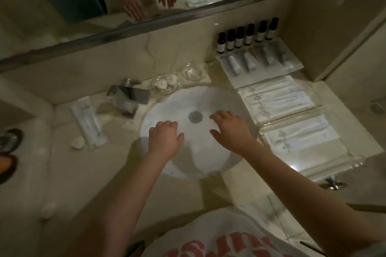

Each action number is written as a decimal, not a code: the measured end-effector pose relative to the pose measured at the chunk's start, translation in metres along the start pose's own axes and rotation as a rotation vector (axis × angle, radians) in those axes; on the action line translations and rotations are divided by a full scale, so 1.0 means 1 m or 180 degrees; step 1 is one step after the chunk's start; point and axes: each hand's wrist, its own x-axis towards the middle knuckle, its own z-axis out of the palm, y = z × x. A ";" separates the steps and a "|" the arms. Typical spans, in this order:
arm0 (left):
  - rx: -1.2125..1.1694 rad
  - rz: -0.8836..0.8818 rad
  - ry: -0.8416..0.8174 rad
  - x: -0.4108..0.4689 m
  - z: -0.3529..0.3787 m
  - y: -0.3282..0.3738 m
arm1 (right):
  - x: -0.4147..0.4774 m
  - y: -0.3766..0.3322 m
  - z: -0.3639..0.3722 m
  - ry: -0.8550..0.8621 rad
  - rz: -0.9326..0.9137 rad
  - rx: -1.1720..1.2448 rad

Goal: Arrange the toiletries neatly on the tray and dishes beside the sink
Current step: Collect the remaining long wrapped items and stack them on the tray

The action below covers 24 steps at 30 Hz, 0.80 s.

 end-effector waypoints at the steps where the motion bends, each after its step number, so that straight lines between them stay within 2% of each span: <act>1: -0.0064 -0.0144 -0.0030 -0.006 -0.002 -0.016 | 0.006 -0.016 0.002 -0.0024 -0.0114 0.0016; 7: -0.0178 -0.0859 0.0082 -0.025 0.007 -0.119 | 0.055 -0.110 0.012 -0.0209 -0.0727 0.0036; 14: -0.0513 -0.1666 0.0106 -0.031 0.011 -0.224 | 0.117 -0.210 0.037 -0.0563 -0.1077 0.0137; 18: -0.0738 -0.1947 0.0017 -0.020 0.014 -0.272 | 0.150 -0.257 0.056 -0.0869 -0.1074 0.0289; 24: -0.0726 -0.2008 -0.0169 0.017 0.016 -0.328 | 0.187 -0.312 0.091 -0.1110 -0.0763 0.0290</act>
